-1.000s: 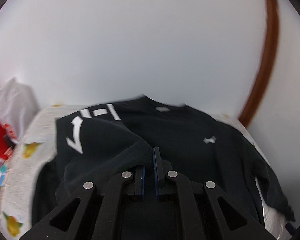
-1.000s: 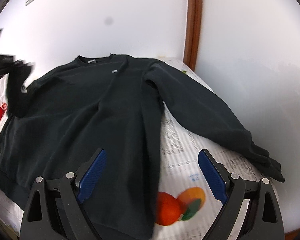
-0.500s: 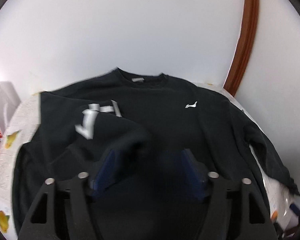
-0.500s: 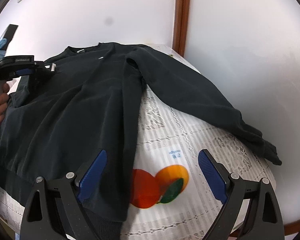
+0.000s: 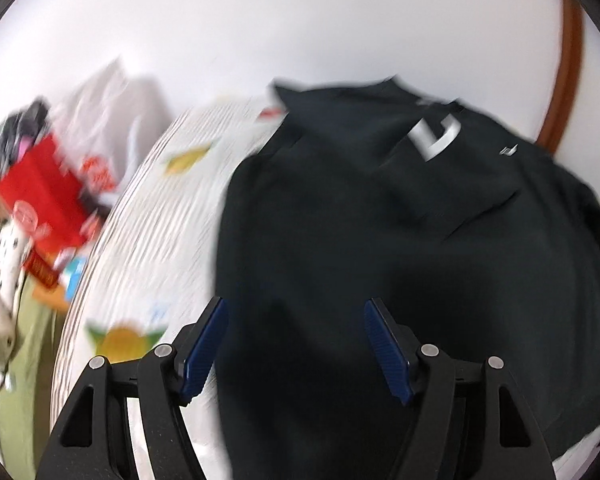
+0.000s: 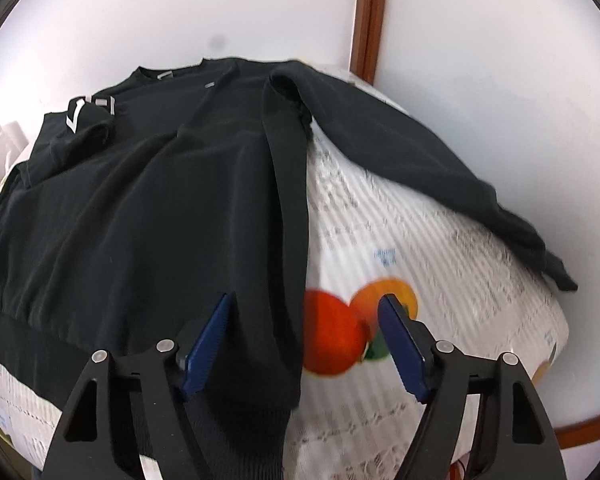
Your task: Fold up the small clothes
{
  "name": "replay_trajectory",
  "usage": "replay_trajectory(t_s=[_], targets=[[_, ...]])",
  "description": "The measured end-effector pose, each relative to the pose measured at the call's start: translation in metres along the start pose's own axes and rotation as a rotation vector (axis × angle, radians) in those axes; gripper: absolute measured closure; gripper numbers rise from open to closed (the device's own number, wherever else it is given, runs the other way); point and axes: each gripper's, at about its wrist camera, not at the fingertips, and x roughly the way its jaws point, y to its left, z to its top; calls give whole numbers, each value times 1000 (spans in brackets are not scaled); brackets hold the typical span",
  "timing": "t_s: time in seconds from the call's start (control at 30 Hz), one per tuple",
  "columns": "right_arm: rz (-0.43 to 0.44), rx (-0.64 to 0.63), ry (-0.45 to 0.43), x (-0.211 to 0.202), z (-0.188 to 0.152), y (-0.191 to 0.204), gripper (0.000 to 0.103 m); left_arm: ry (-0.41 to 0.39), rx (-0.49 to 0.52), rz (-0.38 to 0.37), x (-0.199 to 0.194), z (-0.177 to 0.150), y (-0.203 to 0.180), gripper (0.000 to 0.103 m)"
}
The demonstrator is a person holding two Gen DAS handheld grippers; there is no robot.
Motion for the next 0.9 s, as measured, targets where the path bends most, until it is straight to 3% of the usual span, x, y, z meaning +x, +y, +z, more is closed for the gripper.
replay_trajectory(t_s=[0.17, 0.23, 0.33, 0.4, 0.5, 0.9], targets=[[24, -1, 5, -1, -5, 2, 45, 37, -48, -66, 0, -33, 30, 36], [41, -9, 2, 0, -3, 8, 60, 43, -50, -83, 2, -40, 31, 37], [55, -26, -6, 1, -1, 14, 74, 5, -20, -57, -4, -50, 30, 53], [46, -52, -17, 2, 1, 18, 84, -5, -24, -50, -9, -54, 31, 78], [25, -100, -30, 3, 4, 25, 91, -12, -58, -66, -14, -56, 36, 96], [19, -161, -3, -2, 1, 23, 92, 0, -105, -97, -31, -83, 45, 97]])
